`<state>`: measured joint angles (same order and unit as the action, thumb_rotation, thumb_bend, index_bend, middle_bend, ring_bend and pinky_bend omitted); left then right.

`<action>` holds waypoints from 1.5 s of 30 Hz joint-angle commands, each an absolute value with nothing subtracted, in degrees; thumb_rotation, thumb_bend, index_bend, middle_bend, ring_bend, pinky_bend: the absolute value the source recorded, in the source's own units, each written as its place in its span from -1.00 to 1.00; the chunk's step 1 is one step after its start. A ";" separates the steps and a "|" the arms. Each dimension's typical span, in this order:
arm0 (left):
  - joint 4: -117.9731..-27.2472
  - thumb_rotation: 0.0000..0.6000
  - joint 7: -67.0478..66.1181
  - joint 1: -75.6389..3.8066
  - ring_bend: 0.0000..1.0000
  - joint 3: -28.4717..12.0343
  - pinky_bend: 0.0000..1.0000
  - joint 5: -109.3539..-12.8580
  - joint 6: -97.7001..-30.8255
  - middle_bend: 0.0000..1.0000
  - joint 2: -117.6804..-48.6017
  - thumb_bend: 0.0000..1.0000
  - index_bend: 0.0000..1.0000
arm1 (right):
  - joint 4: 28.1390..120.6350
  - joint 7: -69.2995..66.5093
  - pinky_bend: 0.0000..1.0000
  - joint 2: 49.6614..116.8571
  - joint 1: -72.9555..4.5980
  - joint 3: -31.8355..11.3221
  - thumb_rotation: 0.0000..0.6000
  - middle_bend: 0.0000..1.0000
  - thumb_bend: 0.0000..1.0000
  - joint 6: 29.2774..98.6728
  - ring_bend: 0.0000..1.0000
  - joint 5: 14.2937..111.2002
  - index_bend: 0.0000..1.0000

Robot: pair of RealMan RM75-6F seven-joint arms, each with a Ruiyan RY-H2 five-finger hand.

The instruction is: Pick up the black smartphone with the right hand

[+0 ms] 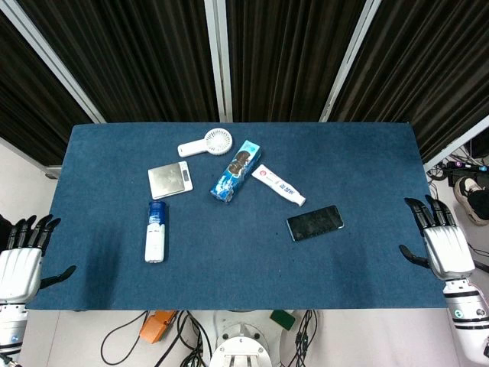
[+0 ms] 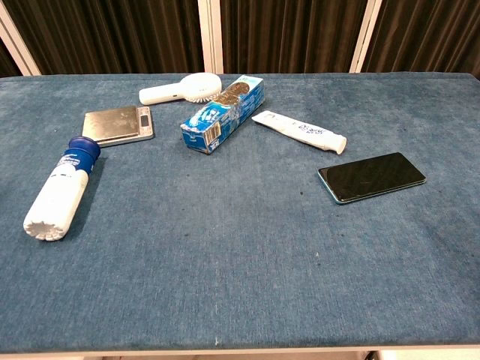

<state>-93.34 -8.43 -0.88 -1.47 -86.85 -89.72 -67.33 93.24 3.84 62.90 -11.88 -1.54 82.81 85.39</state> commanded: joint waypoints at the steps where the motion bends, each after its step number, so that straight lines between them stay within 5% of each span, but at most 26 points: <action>1: -93.55 1.00 -8.63 -0.88 -0.94 -1.41 -1.00 -86.87 -89.62 -0.83 -67.21 -0.77 -0.74 | 93.15 4.24 -0.73 63.50 -12.28 -1.75 1.00 -0.64 -0.31 81.92 -0.98 85.42 -0.71; 18: -93.25 1.00 -8.68 -1.39 -0.94 -1.99 -1.00 -86.03 -88.85 -0.83 -67.66 -0.77 -0.74 | 79.26 15.96 -1.00 84.01 -28.72 -5.79 1.00 -0.87 -0.49 57.31 -1.00 79.90 -0.21; 45: -91.18 1.00 -7.15 -1.21 -0.94 -2.10 -1.00 -84.38 -87.99 -0.83 -68.51 -0.77 -0.74 | 70.26 20.44 -1.00 90.91 -34.24 -5.57 1.00 -0.87 -0.36 51.58 -1.00 75.84 -0.21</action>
<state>-91.17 -7.15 -1.22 -2.10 -84.38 -87.98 -68.51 70.43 20.17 90.83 -34.06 -5.63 51.82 76.06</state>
